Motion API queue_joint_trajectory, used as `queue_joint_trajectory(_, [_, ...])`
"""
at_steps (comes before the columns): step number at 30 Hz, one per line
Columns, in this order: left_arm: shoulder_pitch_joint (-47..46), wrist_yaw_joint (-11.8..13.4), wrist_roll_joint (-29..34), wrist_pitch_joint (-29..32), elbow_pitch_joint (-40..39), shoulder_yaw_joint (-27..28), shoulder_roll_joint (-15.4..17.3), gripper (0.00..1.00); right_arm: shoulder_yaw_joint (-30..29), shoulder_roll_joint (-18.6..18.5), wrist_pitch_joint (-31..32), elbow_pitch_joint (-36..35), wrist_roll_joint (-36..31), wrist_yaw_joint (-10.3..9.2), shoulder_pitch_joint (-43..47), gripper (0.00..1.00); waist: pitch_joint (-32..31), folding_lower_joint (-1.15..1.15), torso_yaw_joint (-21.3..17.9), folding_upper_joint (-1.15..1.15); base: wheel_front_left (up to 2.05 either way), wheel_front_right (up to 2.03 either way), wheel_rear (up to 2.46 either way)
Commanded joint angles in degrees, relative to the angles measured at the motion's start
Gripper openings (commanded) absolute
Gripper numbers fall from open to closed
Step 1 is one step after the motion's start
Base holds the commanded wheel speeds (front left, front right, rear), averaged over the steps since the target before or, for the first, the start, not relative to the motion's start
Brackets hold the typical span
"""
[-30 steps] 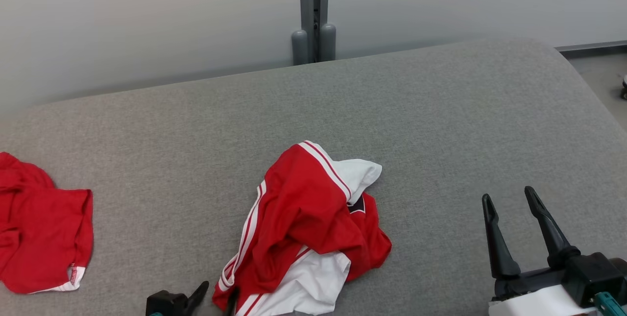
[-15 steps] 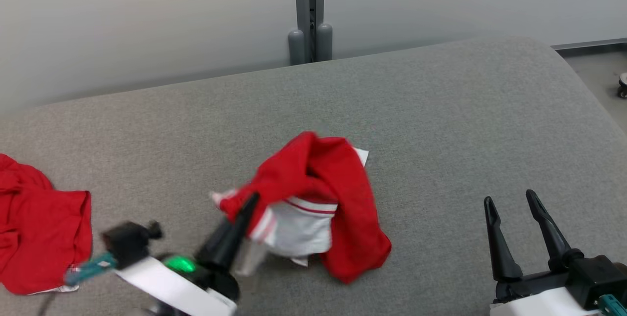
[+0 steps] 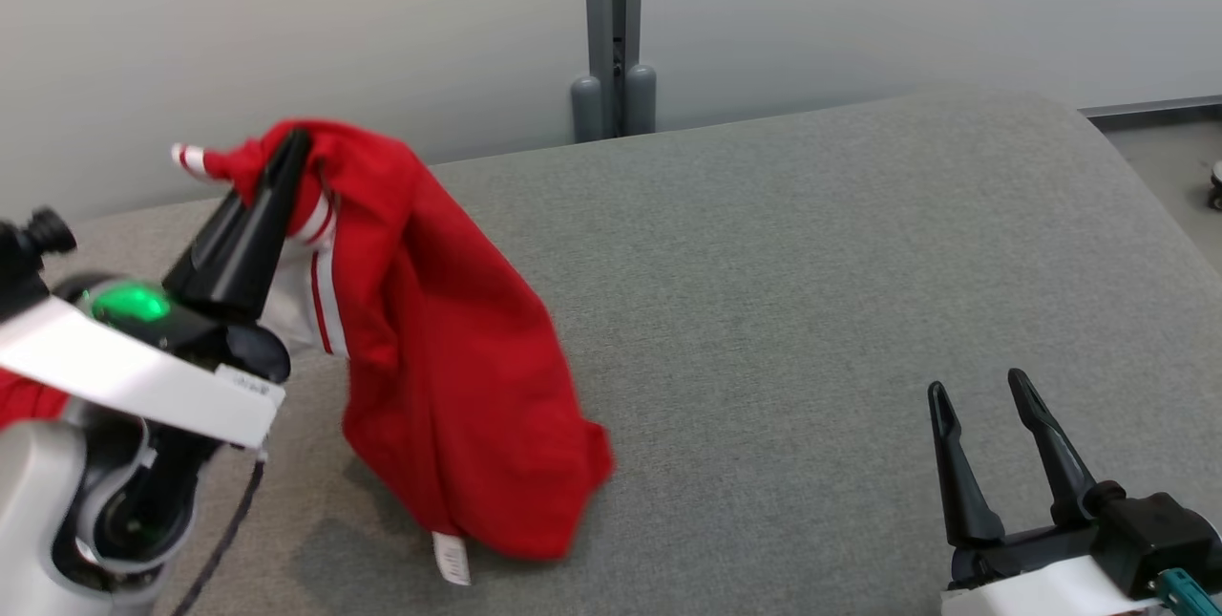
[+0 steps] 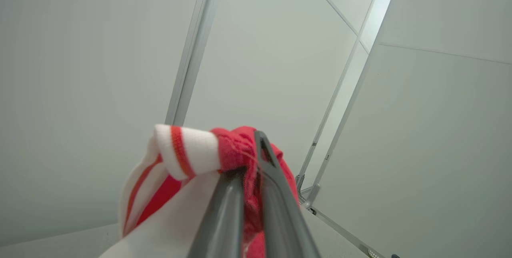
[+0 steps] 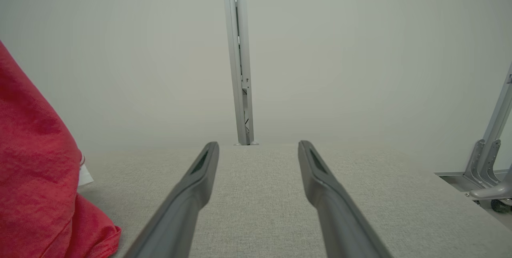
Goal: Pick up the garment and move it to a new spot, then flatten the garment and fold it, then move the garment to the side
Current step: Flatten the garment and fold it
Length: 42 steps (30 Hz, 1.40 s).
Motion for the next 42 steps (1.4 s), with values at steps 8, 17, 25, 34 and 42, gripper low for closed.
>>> queue_joint_trajectory(8, [-15.09,0.34,4.84,9.95,-1.29,-5.94,1.99,0.00,1.29,-0.25,0.00,0.48,1.47,0.00,-1.71,1.00,1.25,0.00,-4.13,0.00,0.00,0.00,0.00])
queue_joint_trajectory(17, [-20.29,-2.79,7.82,10.05,26.14,-21.30,-14.63,0.00,6.25,-0.32,0.00,1.26,4.97,0.00,-4.96,1.00,6.91,0.00,-13.06,0.00,0.00,0.00,0.00])
queue_joint_trajectory(25, [-25.20,-5.48,13.55,-1.04,45.32,-29.01,-21.67,0.38,6.64,-0.24,0.00,1.80,6.58,0.00,-5.19,1.00,10.39,0.00,-18.18,0.00,0.00,0.00,0.00])
queue_joint_trajectory(34, [-22.07,-4.93,13.57,-7.84,44.98,-32.22,-23.77,1.00,3.83,-0.24,0.00,2.00,6.64,0.00,-3.68,1.00,8.71,0.00,-14.81,0.00,0.00,0.00,0.00])
queue_joint_trajectory(42, [-7.70,7.44,13.21,-13.22,33.89,-27.39,-16.21,1.00,2.08,-0.29,0.00,1.21,5.61,0.00,-3.12,1.00,6.74,0.00,-9.03,0.00,0.00,0.00,0.00])
